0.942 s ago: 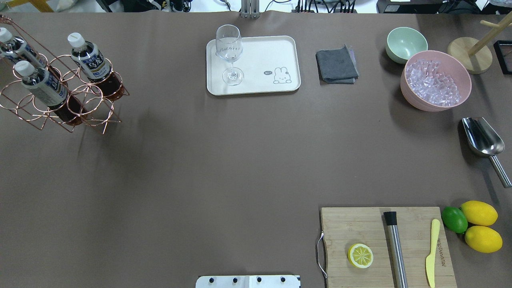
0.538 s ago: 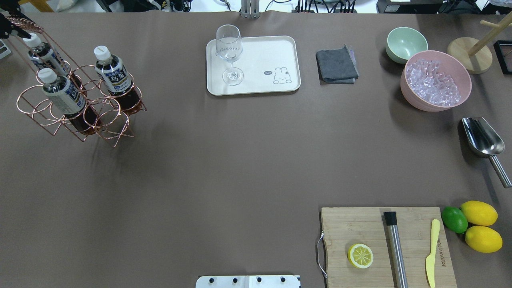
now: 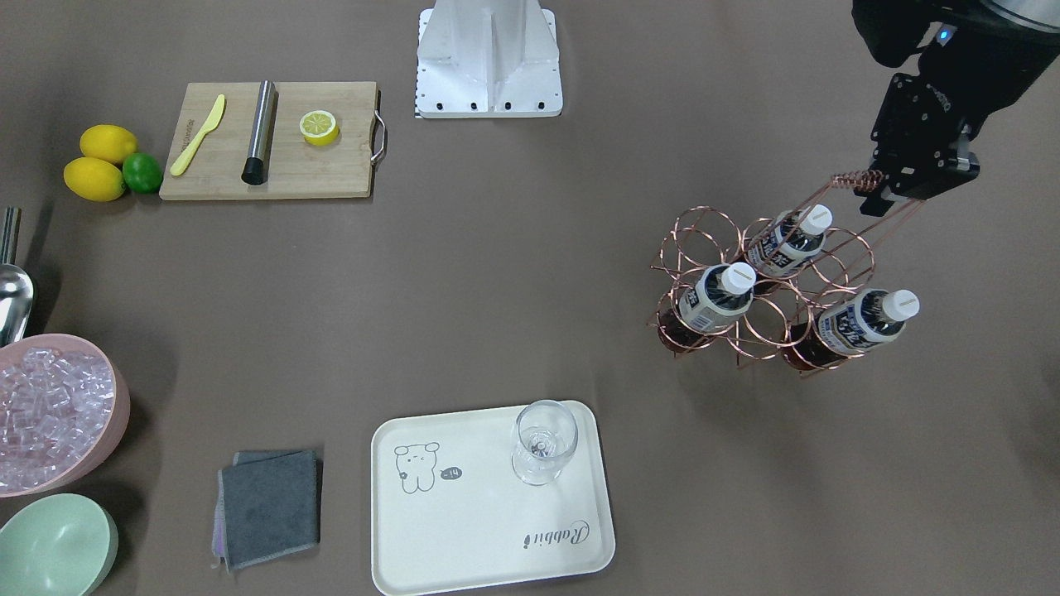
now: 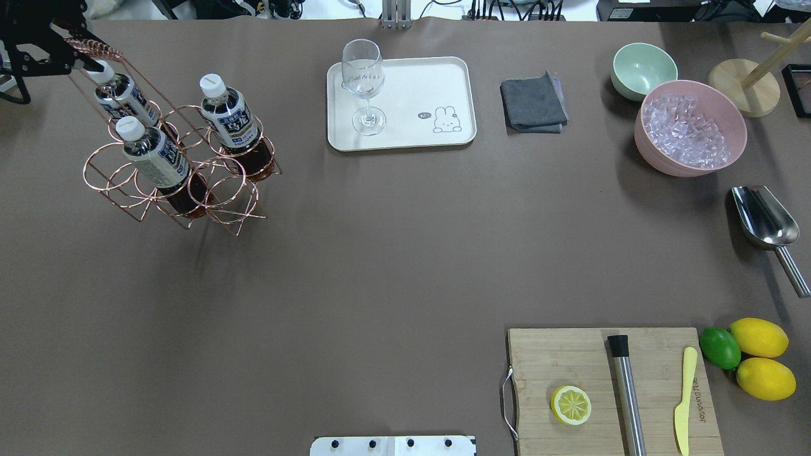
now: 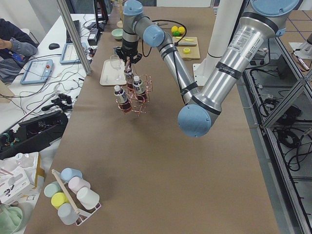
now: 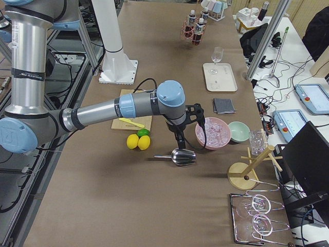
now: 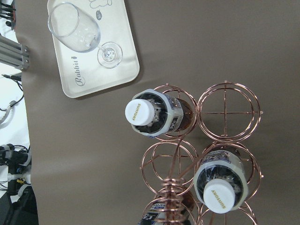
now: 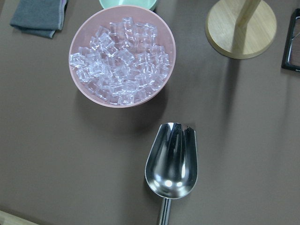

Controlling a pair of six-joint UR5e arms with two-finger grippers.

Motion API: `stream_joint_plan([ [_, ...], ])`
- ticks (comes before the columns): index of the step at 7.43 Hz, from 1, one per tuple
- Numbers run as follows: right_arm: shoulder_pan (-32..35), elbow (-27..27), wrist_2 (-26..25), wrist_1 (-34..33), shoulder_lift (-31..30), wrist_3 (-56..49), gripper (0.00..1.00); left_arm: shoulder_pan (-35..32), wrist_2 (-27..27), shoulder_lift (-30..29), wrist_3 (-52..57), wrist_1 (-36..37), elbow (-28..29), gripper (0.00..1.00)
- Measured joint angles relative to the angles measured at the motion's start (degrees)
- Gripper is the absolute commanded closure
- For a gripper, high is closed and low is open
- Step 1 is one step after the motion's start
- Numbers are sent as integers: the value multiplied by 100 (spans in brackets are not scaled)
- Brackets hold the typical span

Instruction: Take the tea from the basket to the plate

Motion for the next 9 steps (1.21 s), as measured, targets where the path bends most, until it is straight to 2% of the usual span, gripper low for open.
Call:
stream_joint_plan([
  [2,-199,42,63,310,12,6,0,222,43,-220,-777,-66,-34,100],
  [5,-634,-35,239,1340,-1,510,0,809,426,-699,-1943,28,-81,100],
  [7,-852,-157,227,1936,-1,947,0,1375,806,-1049,-2820,113,-99,100],
  [9,-927,-264,221,2186,-18,1023,0,1933,1231,-1425,-3475,275,-87,100],
])
